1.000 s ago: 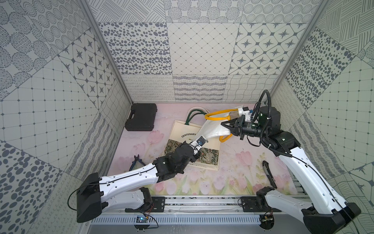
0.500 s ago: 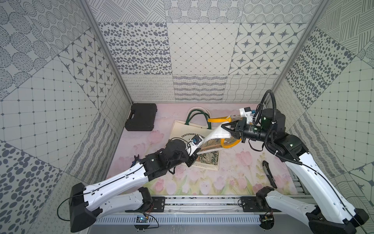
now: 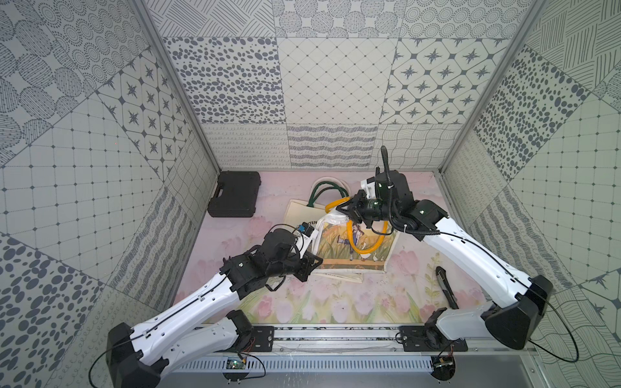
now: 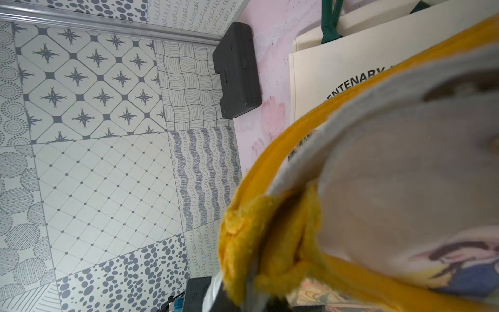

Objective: Put away the canvas bag
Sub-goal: Place the canvas bag at the center of the board.

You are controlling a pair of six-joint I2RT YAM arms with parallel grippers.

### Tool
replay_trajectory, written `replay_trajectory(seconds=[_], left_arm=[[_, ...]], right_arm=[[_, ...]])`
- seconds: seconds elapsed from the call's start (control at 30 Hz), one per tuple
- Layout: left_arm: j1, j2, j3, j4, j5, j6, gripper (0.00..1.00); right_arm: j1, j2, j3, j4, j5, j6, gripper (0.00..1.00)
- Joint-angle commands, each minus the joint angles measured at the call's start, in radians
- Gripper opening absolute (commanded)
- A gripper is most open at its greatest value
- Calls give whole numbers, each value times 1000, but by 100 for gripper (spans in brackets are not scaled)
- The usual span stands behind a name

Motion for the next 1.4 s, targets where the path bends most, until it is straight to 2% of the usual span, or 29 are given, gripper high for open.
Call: replay_trajectory(seconds=[0.0, 0.27, 0.37, 0.47, 0.53, 0.67, 0.73, 0.77, 0.8, 0.93, 1.07, 1.17, 1.23, 1.3, 1.37], left_arm=[[166, -12, -26, 136, 303, -231, 0], [348, 75, 6, 52, 319, -199, 0], [393, 108, 12, 34, 272, -165, 0], [417, 131, 8, 17, 169, -98, 0], [423, 148, -3, 40, 119, -60, 6], [433, 226, -12, 89, 56, -17, 11], [446, 290, 20, 76, 44, -21, 19], [446, 321, 40, 61, 22, -25, 28], [447, 347, 57, 50, 10, -29, 33], [447, 334, 64, 56, -17, -48, 46], [447, 229, 23, 60, -60, -58, 44], [447, 193, 7, 46, -52, -61, 43], [447, 182, -7, 51, -44, -72, 43], [446, 185, -22, 71, -33, -82, 43], [446, 204, -26, 88, -14, -90, 42]], right_arm=[[3, 61, 50, 40, 49, 32, 0], [2, 255, 102, 118, 22, 90, 0], [0, 332, 131, 148, 4, 102, 0], [-3, 405, 173, 174, -8, 98, 0], [-11, 444, 182, 231, -27, 92, 0], [-40, 494, 163, 323, -42, 113, 5], [-56, 505, 148, 368, -62, 109, 18], [-67, 502, 134, 396, -77, 100, 28], [-78, 491, 112, 429, -98, 93, 33], [-135, 381, 7, 478, -133, 32, 45], [-220, 229, -114, 451, -194, -57, 53], [-289, 141, -173, 360, -252, -151, 53], [-321, 78, -203, 246, -219, -263, 53], [-341, 21, -234, 105, -113, -392, 53], [-360, -15, -292, 53, -59, -459, 53]])
